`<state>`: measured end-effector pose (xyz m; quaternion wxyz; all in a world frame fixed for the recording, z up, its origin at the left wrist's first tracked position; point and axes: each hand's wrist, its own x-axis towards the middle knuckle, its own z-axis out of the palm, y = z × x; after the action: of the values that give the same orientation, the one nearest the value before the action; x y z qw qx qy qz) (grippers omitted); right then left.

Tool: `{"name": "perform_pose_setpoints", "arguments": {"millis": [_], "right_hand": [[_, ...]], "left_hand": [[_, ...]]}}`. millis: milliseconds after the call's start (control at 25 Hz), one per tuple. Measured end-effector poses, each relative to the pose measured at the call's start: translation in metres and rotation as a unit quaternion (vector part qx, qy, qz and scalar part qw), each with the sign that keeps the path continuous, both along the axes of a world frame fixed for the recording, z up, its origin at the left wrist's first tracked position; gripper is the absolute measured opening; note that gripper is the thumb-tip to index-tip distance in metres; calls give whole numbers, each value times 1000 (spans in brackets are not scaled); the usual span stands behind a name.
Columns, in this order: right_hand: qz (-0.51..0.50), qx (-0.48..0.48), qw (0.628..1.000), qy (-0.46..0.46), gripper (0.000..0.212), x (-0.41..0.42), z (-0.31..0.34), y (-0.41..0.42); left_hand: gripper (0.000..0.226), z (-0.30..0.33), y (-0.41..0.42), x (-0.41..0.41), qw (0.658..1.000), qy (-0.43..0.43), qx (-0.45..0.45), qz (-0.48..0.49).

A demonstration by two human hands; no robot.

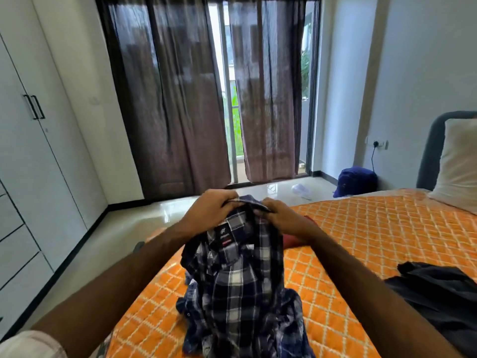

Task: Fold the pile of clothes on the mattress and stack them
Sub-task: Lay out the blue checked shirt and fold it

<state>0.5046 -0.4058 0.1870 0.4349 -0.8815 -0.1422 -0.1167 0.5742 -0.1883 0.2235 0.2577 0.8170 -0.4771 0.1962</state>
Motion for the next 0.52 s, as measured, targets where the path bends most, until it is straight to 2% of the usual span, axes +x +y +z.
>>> {"name": "perform_pose_setpoints", "arguments": {"millis": [40,80,160,200,320,520], "right_hand": [[24,23,998,45,22,1,7,-5],[45,45,994,85,27,0,12,-8],[71,86,986,124,32,-1,20,-9],[72,100,984,128,30,1,23,-8],[24,66,992,101,24,4,36,-3],[-29,47,991,126,21,10,56,-9]], "left_hand": [[12,-1,8,2,1000,6,30,-6],[15,-5,17,4,998,23,61,-12],[34,-19,36,9,990,82,109,-31],[37,-28,45,10,986,109,118,-36],[32,-53,66,15,982,151,107,-22],[24,-62,88,25,984,167,39,41]]}}
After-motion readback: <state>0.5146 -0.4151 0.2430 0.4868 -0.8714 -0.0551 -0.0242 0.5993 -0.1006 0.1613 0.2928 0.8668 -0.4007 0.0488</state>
